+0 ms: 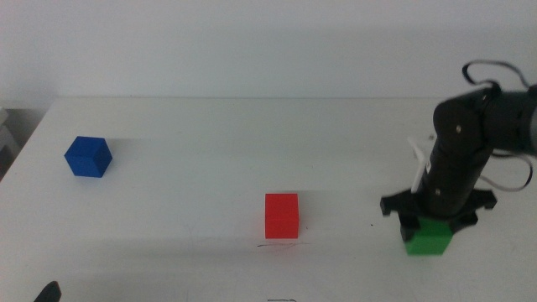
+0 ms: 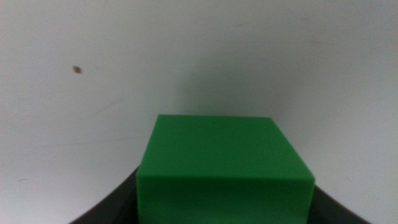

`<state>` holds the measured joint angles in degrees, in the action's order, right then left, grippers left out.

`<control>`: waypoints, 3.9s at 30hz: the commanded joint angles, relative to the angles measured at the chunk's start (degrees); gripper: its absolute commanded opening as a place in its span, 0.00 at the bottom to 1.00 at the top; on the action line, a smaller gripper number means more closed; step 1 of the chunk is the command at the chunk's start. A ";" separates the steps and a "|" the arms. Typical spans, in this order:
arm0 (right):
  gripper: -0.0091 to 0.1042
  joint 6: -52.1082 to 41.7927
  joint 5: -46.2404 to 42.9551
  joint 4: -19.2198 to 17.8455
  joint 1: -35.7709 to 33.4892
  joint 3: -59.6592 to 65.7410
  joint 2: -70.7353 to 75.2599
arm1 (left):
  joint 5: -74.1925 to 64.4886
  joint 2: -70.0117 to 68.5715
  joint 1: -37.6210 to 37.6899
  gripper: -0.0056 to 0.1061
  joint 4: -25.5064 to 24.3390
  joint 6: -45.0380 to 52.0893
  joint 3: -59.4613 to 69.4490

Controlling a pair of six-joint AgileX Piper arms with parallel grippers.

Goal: Stack red cubes first, then green, then blue cubes in a specific spot.

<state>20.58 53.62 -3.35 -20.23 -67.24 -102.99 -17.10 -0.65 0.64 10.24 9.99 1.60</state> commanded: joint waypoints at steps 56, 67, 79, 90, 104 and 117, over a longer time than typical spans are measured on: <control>0.16 24.47 19.13 -3.42 -22.51 -43.93 -17.65 | 4.48 -1.50 -0.06 0.89 0.43 -0.51 -0.02; 0.75 22.96 17.12 -3.25 -22.51 -43.93 -17.53 | 4.48 -1.50 -0.06 0.89 0.43 -0.51 -0.02; 0.81 22.06 20.55 -4.32 -22.51 -43.86 -4.58 | 4.48 -1.50 -0.06 0.89 0.43 -0.51 -0.02; 0.81 2.11 8.78 -3.63 -19.20 -20.63 24.75 | 4.48 -1.50 -0.06 0.89 0.43 -0.51 -0.02; 0.73 -27.08 -6.82 12.31 -5.87 11.87 67.74 | 4.48 -1.50 -0.06 0.89 0.43 -0.51 -0.02; 0.68 -32.90 -7.45 16.90 -5.87 12.12 68.31 | 4.48 -1.50 -0.06 0.89 0.43 -0.51 -0.02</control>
<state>-11.22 50.62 13.76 -26.51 -53.82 -34.12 -17.10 -0.65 0.64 10.24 9.99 1.60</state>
